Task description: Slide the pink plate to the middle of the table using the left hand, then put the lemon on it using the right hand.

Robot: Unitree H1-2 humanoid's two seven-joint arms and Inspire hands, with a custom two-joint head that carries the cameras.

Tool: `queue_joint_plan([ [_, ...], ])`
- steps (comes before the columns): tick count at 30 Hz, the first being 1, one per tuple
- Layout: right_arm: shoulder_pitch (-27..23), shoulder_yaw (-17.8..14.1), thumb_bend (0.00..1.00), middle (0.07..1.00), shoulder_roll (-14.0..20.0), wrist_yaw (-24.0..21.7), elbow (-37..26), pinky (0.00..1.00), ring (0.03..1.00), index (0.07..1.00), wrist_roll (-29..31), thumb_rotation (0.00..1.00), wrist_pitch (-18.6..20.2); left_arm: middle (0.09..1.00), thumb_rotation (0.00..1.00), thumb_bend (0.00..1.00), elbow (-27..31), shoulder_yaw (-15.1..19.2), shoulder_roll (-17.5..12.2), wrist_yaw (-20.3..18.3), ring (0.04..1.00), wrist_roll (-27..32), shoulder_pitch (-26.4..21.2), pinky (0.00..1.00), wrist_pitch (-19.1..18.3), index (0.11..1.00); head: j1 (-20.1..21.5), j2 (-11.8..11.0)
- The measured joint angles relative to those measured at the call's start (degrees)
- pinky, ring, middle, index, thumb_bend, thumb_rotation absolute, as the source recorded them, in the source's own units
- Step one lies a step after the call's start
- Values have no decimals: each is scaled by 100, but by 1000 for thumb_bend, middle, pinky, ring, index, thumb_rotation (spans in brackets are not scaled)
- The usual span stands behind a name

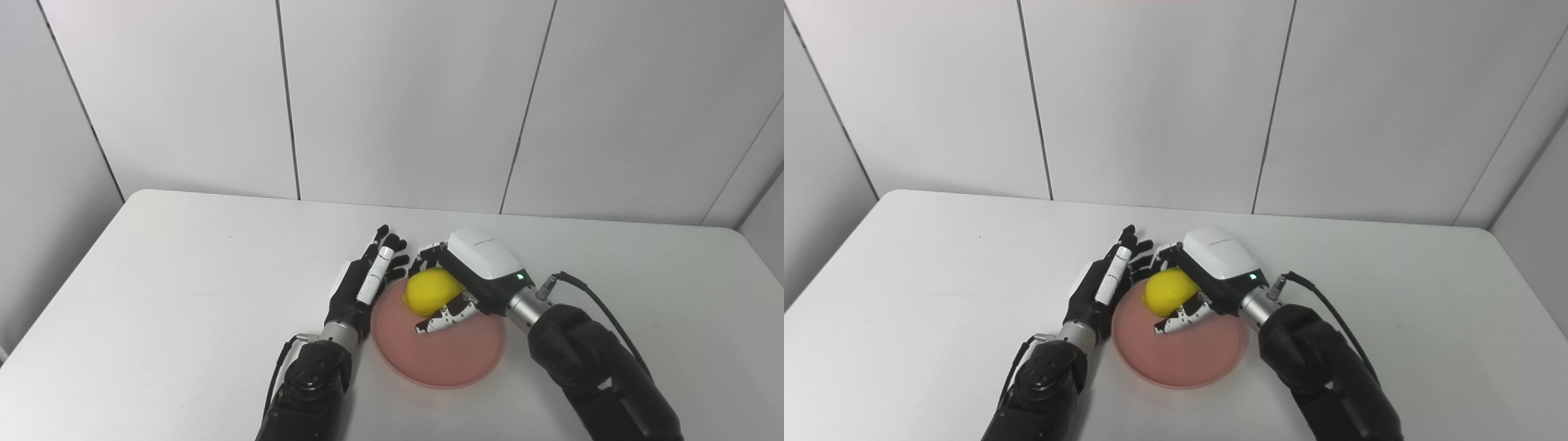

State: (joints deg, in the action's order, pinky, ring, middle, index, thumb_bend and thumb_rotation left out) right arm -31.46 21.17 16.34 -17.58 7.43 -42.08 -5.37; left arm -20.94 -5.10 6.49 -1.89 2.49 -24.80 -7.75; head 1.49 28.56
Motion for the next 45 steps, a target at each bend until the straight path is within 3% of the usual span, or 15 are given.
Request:
queue_joint_plan([
  [9, -88, -112, 520, 332, -164, -386, 210, 184, 240, 480, 412, 137, 364, 892, 908, 833, 5, 4, -4, 4, 858, -20, -3, 842, 0, 1000, 17, 26],
  [16, -76, -75, 519, 335, -214, -397, 454, 183, 242, 480, 445, 134, 371, 886, 997, 832, -60, 5, -6, 3, 841, -41, -21, 819, 82, 1000, 26, 35],
  [28, -40, 71, 520, 332, -224, -263, 534, 176, 236, 480, 373, 135, 371, 881, 976, 805, -115, 14, -8, 4, 845, -55, -32, 806, 161, 1000, 44, 53],
  [30, -37, 86, 521, 346, -223, -252, 523, 187, 250, 482, 352, 137, 371, 877, 979, 790, -112, 15, -8, 5, 836, -55, -30, 797, 161, 1000, 44, 53],
  [33, -27, 93, 523, 450, -218, -255, 492, 280, 356, 490, 327, 151, 371, 877, 984, 792, -112, 13, -9, 5, 864, -55, -30, 821, 161, 1000, 44, 53],
  [34, -24, 100, 652, 517, -214, -264, 475, 358, 434, 536, 319, 215, 372, 879, 992, 796, -112, 11, -9, 6, 888, -59, -30, 818, 161, 1000, 44, 53],
  [35, -24, 115, 698, 526, -204, -285, 455, 369, 445, 552, 310, 237, 373, 879, 993, 797, -113, 9, -9, 11, 892, -73, -30, 818, 161, 1000, 44, 53],
  [36, -24, 129, 828, 556, -189, -326, 417, 414, 484, 607, 300, 307, 378, 876, 993, 798, -113, 7, -9, 18, 900, -83, -30, 811, 161, 1000, 53, 53],
  [37, -24, 142, 882, 574, -173, -368, 386, 438, 506, 635, 296, 337, 381, 875, 992, 796, -113, 7, -9, 21, 900, -83, -30, 802, 161, 1000, 53, 53],
  [40, -27, 148, 977, 638, -131, -448, 348, 499, 574, 687, 312, 376, 385, 878, 993, 793, -112, 7, -11, 28, 899, -83, -29, 818, 160, 1000, 53, 44],
  [45, -37, 148, 1000, 679, -86, -566, 290, 555, 625, 730, 327, 424, 385, 886, 982, 794, -112, 5, -10, 22, 901, -83, -28, 838, 160, 1000, 70, 44],
])
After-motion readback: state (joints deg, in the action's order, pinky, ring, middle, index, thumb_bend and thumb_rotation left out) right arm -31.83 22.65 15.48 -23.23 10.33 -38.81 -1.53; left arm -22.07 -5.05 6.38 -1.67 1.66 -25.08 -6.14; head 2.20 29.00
